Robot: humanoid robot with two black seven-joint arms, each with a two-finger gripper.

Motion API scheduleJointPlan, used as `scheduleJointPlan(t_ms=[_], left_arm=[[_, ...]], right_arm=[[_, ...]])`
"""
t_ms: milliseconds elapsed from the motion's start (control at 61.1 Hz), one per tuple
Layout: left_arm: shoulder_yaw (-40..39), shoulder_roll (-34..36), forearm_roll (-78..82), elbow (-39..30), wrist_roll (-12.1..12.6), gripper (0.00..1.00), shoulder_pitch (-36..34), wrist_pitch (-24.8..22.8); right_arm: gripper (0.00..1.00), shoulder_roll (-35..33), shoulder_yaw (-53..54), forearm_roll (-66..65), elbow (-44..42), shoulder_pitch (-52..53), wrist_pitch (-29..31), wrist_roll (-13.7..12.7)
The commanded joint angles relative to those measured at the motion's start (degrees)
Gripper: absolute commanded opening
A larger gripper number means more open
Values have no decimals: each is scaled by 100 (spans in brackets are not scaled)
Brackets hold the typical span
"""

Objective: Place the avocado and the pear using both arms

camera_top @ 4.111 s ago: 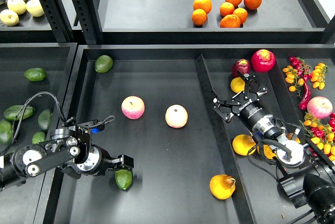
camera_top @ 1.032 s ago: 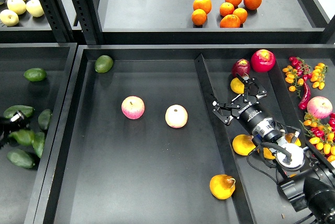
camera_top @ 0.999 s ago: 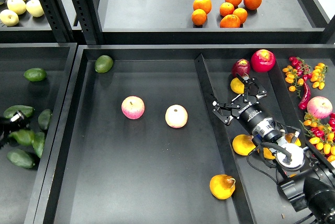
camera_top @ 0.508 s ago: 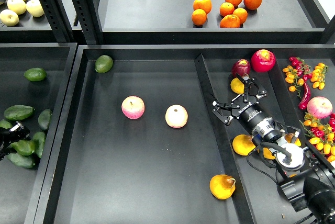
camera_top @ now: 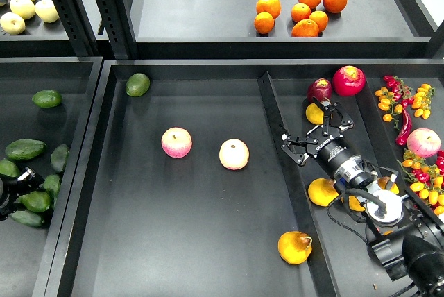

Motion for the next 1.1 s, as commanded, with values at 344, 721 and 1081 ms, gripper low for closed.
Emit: scheduleJointPlan(t_ms=[344, 721, 1081], left_arm=[[-78, 70, -553, -141, 0, 83, -106, 0], [-1519, 8, -2749, -475, 0, 83, -44, 0], [-2618, -255, -4147, -783, 0, 83, 79, 0]], right_arm=[[100, 0, 0, -6, 0, 0, 0, 0], [100, 0, 0, -6, 8, -35, 0, 0], [100, 0, -35, -6, 79, -35, 0, -9]])
